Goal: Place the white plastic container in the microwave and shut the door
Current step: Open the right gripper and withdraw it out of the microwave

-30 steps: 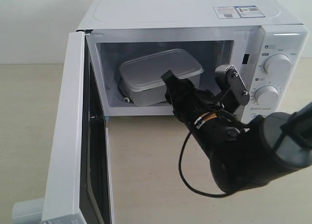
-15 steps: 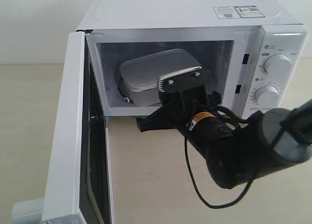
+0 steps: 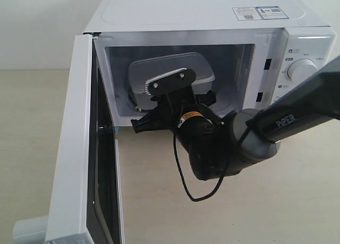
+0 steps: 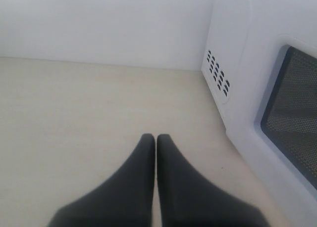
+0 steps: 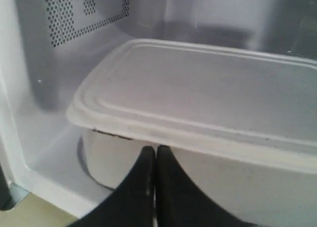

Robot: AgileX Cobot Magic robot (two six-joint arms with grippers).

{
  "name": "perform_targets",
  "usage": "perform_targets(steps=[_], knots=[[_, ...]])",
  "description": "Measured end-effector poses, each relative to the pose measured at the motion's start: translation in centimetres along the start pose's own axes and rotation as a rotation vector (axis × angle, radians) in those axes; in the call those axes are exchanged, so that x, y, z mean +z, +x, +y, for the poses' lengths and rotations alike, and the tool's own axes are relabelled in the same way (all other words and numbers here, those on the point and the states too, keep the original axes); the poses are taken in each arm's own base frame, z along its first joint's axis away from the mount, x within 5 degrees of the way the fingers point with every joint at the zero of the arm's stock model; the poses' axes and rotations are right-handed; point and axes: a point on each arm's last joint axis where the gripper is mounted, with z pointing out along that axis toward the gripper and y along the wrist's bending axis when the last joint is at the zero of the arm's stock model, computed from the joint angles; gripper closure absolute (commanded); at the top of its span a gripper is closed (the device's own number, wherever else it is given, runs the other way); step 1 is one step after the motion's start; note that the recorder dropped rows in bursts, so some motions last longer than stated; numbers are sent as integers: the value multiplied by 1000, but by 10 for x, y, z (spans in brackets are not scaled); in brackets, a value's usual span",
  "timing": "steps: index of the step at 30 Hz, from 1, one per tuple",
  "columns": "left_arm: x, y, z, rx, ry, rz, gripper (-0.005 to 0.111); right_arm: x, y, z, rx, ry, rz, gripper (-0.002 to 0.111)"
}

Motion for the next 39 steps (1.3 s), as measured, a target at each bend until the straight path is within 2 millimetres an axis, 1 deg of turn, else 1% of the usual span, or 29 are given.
perform_targets(steps=[4, 7, 9, 11, 14, 15, 16, 17, 18, 19, 20, 21, 22, 23, 25, 27, 29, 39], knots=[[0, 0, 0, 0, 0, 0, 103, 2, -2, -2, 11, 32, 5, 108], [0, 0, 0, 0, 0, 0, 103, 1, 2, -6, 79, 79, 72, 108], [0, 0, 0, 0, 0, 0, 103, -2, 0, -9, 113, 98, 120, 108], [0, 0, 0, 0, 0, 0, 103, -9, -6, -10, 98, 82, 148, 108], [0, 0, 0, 0, 0, 0, 103, -27, -19, -13, 43, 45, 173, 108], [0, 0, 0, 0, 0, 0, 103, -44, -32, -18, 41, 27, 171, 108], [0, 0, 0, 0, 0, 0, 103, -51, -37, -20, 44, 20, 170, 108], [0, 0, 0, 0, 0, 0, 103, -71, -49, -26, 56, -3, 171, 108], [0, 0, 0, 0, 0, 0, 103, -80, -52, -27, 62, -18, 180, 108], [0, 0, 0, 0, 0, 0, 103, -100, -60, -31, 76, -56, 199, 108], [0, 0, 0, 0, 0, 0, 103, -110, -65, -33, 85, -74, 201, 108], [0, 0, 0, 0, 0, 0, 103, -129, -70, -35, 98, -123, 231, 108], [0, 0, 0, 0, 0, 0, 103, -136, -72, -36, 103, -145, 246, 108], [0, 0, 0, 0, 0, 0, 103, -151, -77, -35, 126, -199, 279, 108], [0, 0, 0, 0, 0, 0, 103, -165, -81, -34, 149, -265, 326, 108], [0, 0, 0, 0, 0, 0, 103, -172, -88, -34, 164, -285, 318, 108], [0, 0, 0, 0, 0, 0, 103, -175, -91, -35, 170, -287, 307, 108], [0, 0, 0, 0, 0, 0, 103, -175, -91, -35, 170, -287, 305, 108]])
